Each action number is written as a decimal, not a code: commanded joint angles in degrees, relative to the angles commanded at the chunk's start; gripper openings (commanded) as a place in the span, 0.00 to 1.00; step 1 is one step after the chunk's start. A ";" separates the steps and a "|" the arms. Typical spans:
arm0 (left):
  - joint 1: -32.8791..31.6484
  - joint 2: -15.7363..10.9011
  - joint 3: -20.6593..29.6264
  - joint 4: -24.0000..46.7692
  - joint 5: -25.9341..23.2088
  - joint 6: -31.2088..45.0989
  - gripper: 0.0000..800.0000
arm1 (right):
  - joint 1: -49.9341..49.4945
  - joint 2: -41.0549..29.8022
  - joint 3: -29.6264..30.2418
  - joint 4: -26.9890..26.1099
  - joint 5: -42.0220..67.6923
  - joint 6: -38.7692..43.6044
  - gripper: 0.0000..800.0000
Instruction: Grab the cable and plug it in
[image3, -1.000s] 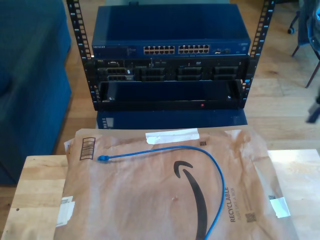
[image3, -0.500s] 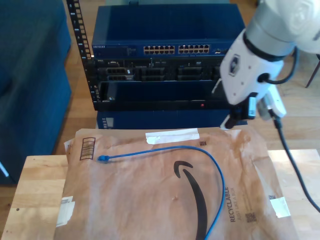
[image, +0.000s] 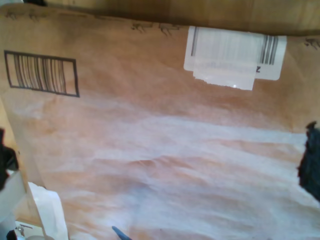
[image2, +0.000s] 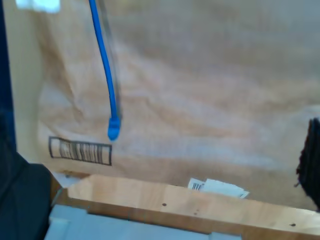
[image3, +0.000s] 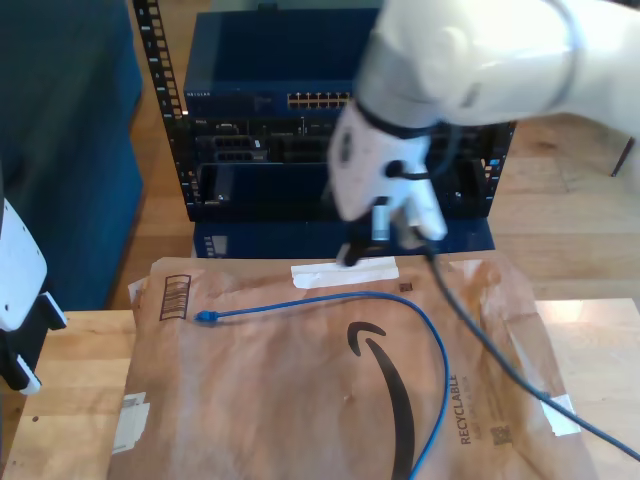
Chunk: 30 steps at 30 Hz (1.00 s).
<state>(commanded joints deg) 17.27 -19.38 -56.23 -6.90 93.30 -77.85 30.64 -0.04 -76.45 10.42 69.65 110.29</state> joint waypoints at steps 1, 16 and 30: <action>0.00 0.00 -0.09 0.00 0.00 0.00 1.00 | 0.97 1.76 -1.49 -1.76 0.00 1.85 1.00; 0.18 4.75 0.53 -0.09 -5.01 0.18 1.00 | 8.97 21.89 -15.21 -13.45 -0.09 17.85 0.99; 0.26 5.36 2.90 -0.09 -7.30 0.26 1.00 | 11.78 34.20 -21.10 -13.80 -3.25 21.98 0.93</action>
<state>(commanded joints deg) 17.54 -14.02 -53.33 -6.99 86.00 -77.58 42.42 34.15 -97.55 -3.38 66.40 132.26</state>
